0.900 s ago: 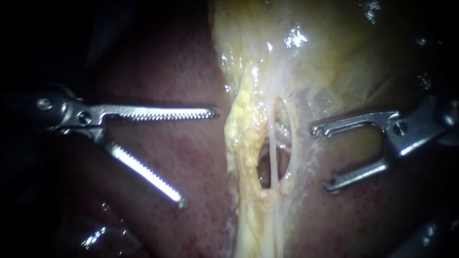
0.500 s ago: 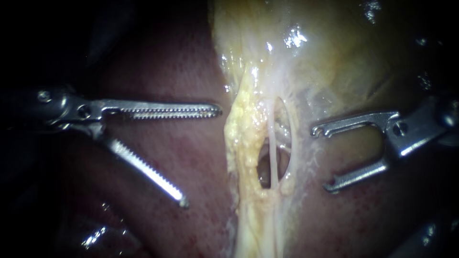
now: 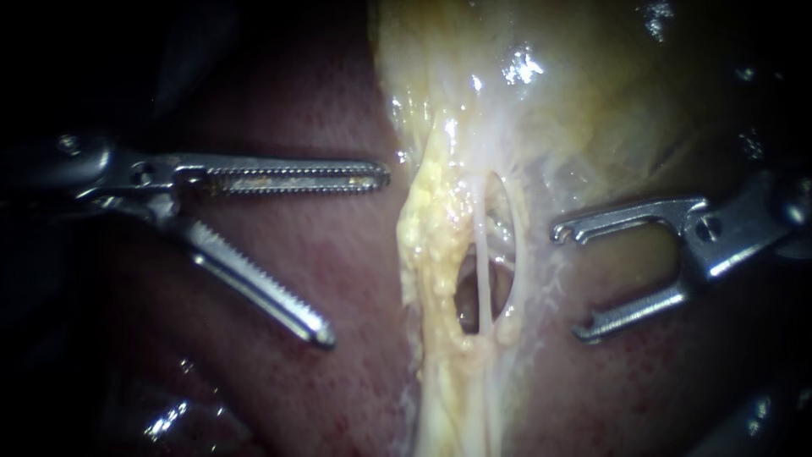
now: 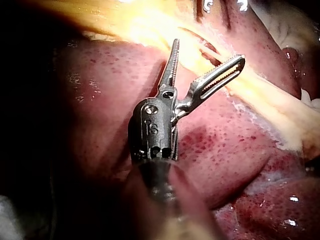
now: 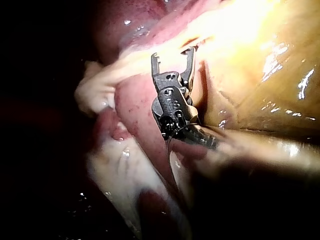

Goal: Grabbing gallbladder

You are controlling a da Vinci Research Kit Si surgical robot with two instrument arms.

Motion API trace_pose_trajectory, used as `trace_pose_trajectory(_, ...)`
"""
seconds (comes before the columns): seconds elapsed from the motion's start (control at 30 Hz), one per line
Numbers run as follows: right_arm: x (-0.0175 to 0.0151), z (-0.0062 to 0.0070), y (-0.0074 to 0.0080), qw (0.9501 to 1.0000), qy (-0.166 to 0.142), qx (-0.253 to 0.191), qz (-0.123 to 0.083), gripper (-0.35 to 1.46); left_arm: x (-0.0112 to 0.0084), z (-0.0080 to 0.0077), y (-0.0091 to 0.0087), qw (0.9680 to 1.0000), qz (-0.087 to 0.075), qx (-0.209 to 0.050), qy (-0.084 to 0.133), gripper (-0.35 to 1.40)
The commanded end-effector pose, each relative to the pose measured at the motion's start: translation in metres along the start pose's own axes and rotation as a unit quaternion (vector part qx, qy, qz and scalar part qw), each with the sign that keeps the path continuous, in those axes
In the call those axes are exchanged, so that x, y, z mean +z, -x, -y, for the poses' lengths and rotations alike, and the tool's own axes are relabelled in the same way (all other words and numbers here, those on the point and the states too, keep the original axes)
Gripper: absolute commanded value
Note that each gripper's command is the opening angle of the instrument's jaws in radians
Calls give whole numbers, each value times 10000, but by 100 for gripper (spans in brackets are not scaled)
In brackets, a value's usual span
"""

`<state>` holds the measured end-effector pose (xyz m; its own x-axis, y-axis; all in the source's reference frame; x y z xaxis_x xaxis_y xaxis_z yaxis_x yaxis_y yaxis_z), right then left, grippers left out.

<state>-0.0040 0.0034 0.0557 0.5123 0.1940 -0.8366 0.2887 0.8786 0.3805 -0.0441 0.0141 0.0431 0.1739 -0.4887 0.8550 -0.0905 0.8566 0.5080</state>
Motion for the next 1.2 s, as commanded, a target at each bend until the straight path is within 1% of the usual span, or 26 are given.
trace_pose_trajectory(0.03, 0, 0, 0, 10000, 0, 0, 0, 55, 1, -1, -1, 10000, -30, -28, 8, 93)
trace_pose_trajectory(0.17, 0, 0, 0, 10000, 1, 1, 0, 55, 4, -6, -8, 9999, -94, -79, 24, 93)
trace_pose_trajectory(0.23, 0, 0, 0, 10000, 1, 1, 0, 55, 5, -8, -10, 9999, -95, -106, 28, 93)
trace_pose_trajectory(0.27, 0, 0, 0, 10000, 1, 1, 0, 55, 6, -9, -10, 9999, -95, -106, 32, 89)
trace_pose_trajectory(0.3, 0, 0, 0, 10000, 1, 1, 0, 55, 9, -11, -10, 9998, -123, -140, 48, 86)
trace_pose_trajectory(0.37, 0, 0, 0, 10000, 1, 1, 0, 55, 17, -16, -7, 9997, -179, -150, 70, 88)
trace_pose_trajectory(0.47, -1, 0, 0, 10000, -1, 0, 0, 55, 27, -22, -5, 9996, -177, -214, 98, 88)
trace_pose_trajectory(0.6, -1, 0, 1, 10000, -2, -1, -1, 55, 34, -31, -10, 9994, -178, -272, 120, 86)
trace_pose_trajectory(0.73, -2, 0, 1, 10000, -4, -2, -1, 55, 36, -41, -17, 9993, -224, -271, 136, 86)
trace_pose_trajectory(0.83, -2, 0, 1, 10000, -4, -1, -1, 55, 35, -46, -23, 9991, -269, -296, 159, 84)
trace_pose_trajectory(1.0, -2, 0, 1, 10000, -4, -1, -1, 55, 30, -49, -32, 9985, -308, -371, 258, 83)
trace_pose_trajectory(1.13, -2, 0, 1, 10000, -4, -1, -1, 55, 28, -50, -38, 9978, -380, -449, 308, 79)
trace_pose_trajectory(1.2, -2, 1, 1, 10000, -5, -1, -1, 55, 28, -49, -41, 9970, -406, -559, 338, 78)
